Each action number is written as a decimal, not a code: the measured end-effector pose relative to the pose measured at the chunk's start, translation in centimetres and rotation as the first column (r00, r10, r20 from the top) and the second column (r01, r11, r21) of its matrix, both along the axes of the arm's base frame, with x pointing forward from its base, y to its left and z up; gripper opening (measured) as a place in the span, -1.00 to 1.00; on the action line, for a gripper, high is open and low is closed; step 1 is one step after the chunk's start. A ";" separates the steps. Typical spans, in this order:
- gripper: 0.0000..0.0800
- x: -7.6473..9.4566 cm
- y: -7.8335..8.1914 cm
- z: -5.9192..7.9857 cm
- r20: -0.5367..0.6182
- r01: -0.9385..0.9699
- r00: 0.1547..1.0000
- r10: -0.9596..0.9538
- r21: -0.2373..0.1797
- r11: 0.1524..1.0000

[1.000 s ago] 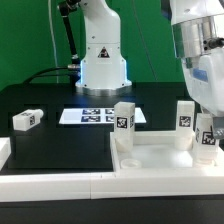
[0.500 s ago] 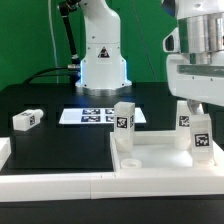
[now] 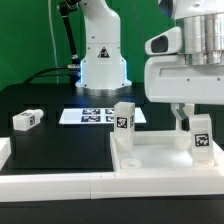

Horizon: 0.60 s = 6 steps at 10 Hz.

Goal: Assemble square table

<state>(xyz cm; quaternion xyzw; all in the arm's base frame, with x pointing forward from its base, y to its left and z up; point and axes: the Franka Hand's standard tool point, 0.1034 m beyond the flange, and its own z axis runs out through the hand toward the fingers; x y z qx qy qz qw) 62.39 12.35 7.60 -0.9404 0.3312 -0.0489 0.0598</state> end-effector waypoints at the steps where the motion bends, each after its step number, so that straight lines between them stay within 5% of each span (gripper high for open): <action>1: 0.62 0.2 -0.2 0.1 0.013 -0.121 0.993 0.121 -0.030 0.992; 2: 0.62 0.4 -0.2 0.2 0.023 -0.261 0.964 0.263 -0.071 0.963; 4: 0.62 0.4 -0.3 0.1 0.022 -0.288 0.957 0.290 -0.076 0.955; 5: 0.29 0.4 -0.3 0.1 0.022 -0.266 0.963 0.268 -0.072 0.961; 6: 0.29 0.4 -0.3 0.1 0.022 -0.236 0.971 0.238 -0.066 0.970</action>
Offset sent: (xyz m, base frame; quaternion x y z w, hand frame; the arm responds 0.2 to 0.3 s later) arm 0.0000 0.0000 0.0000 0.0000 0.0000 0.0000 1.0000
